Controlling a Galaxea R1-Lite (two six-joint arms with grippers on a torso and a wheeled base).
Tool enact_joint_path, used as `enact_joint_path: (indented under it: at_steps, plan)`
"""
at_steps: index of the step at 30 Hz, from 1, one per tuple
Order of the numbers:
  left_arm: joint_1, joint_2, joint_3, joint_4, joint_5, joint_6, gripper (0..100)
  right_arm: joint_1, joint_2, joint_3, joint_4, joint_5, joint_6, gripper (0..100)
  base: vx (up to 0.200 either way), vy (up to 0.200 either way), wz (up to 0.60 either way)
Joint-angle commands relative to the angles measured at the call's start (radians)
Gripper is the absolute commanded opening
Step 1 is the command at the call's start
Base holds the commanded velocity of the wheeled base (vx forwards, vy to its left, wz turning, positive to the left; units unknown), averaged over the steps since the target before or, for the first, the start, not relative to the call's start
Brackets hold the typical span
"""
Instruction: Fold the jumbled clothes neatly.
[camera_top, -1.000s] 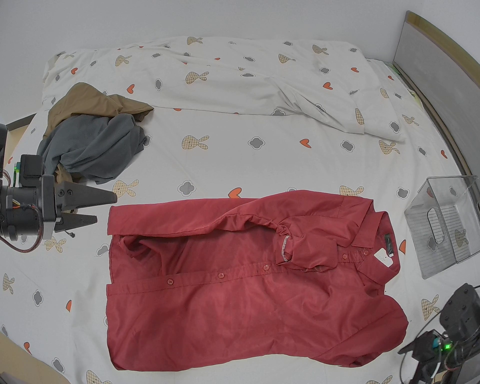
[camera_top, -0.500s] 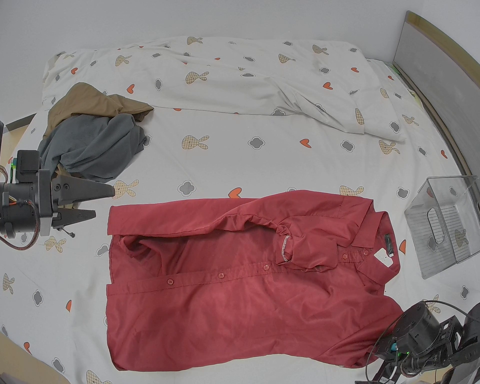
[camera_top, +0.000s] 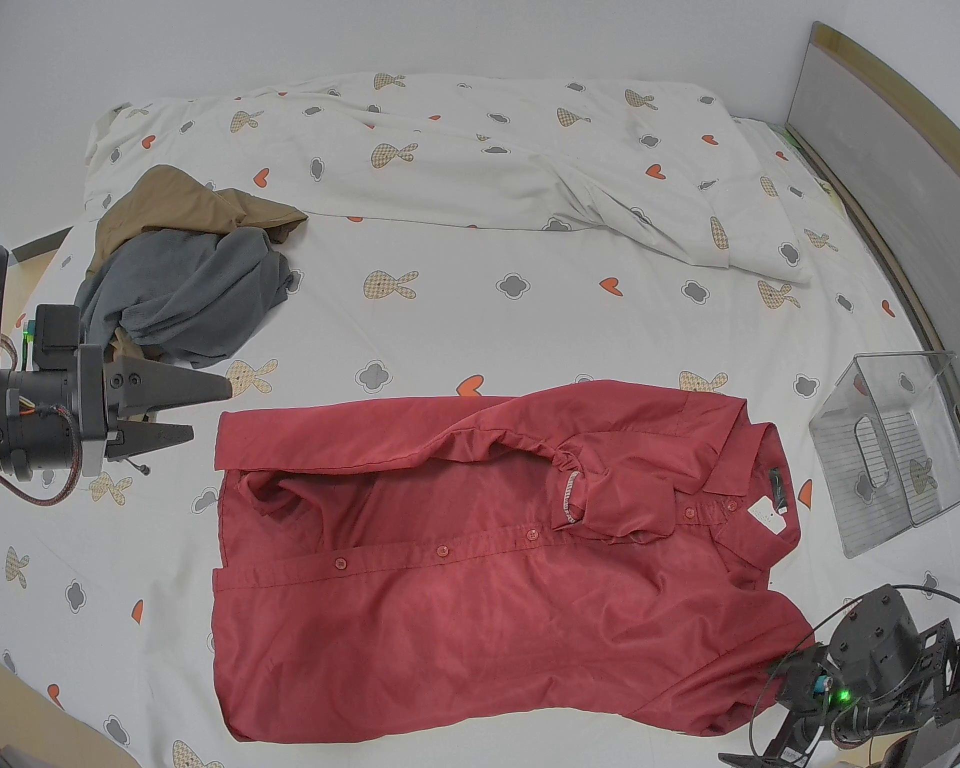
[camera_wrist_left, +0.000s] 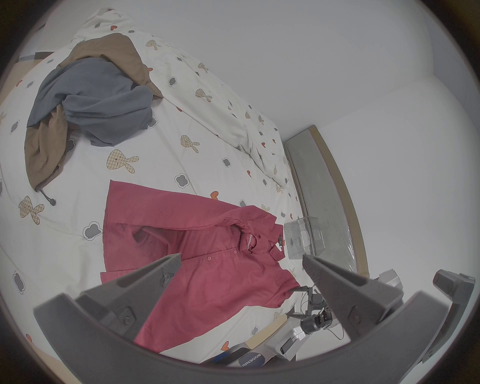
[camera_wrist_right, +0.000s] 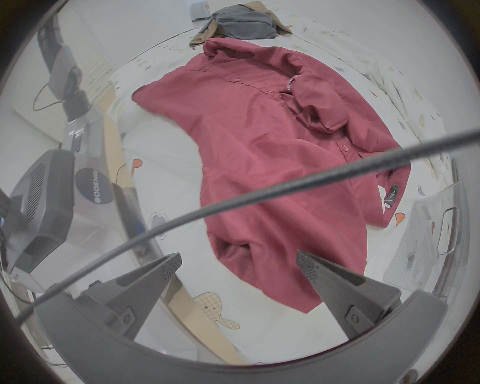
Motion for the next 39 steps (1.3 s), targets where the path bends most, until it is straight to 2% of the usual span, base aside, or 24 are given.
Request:
enact_joint_path:
  at_steps: [1,4,5,6,7,10,19,25,26,32,39]
  plan:
    - [-0.001,0.0,0.002,0.0,0.0,0.001,100,0.081,-0.119,-0.008,0.078,0.01,0.01,100,0.0,0.0,0.0]
    - [-0.003,0.002,0.002,0.0,0.0,0.001,100,0.098,-0.131,-0.006,0.124,0.058,0.024,100,0.0,0.0,0.0]
    - [-0.003,0.005,0.002,0.0,0.0,0.001,100,0.101,-0.131,-0.006,0.138,0.096,0.032,100,0.0,0.0,0.0]
    - [-0.003,0.005,0.002,0.0,0.0,0.001,100,0.101,-0.131,-0.006,0.138,0.096,0.032,100,0.0,0.0,0.0]
    - [-0.003,0.008,0.002,0.0,-0.002,0.001,100,0.104,-0.124,-0.008,0.146,0.157,0.043,100,0.0,0.0,0.0]
    - [-0.003,0.009,0.002,0.0,0.0,0.001,100,0.122,-0.085,-0.003,0.146,0.182,0.044,100,0.0,0.0,0.0]
    - [-0.003,0.009,0.003,0.0,0.0,0.001,100,0.153,0.122,-0.009,0.129,0.164,0.04,100,0.0,0.0,0.0]
    - [-0.003,0.008,0.003,0.0,0.0,0.001,100,0.136,0.159,-0.015,0.127,0.118,0.043,100,0.0,0.0,0.0]
    - [-0.003,0.006,0.003,0.0,0.0,0.001,100,0.107,0.154,-0.029,0.121,0.105,0.043,100,0.0,0.0,0.0]
    - [-0.003,0.002,0.003,0.0,0.0,0.001,100,0.046,0.146,-0.028,0.038,0.101,0.036,100,0.0,0.0,0.0]
    - [-0.003,0.002,0.005,0.0,0.0,0.001,100,0.044,0.175,-0.025,0.037,0.05,0.038,100,0.0,0.0,0.0]
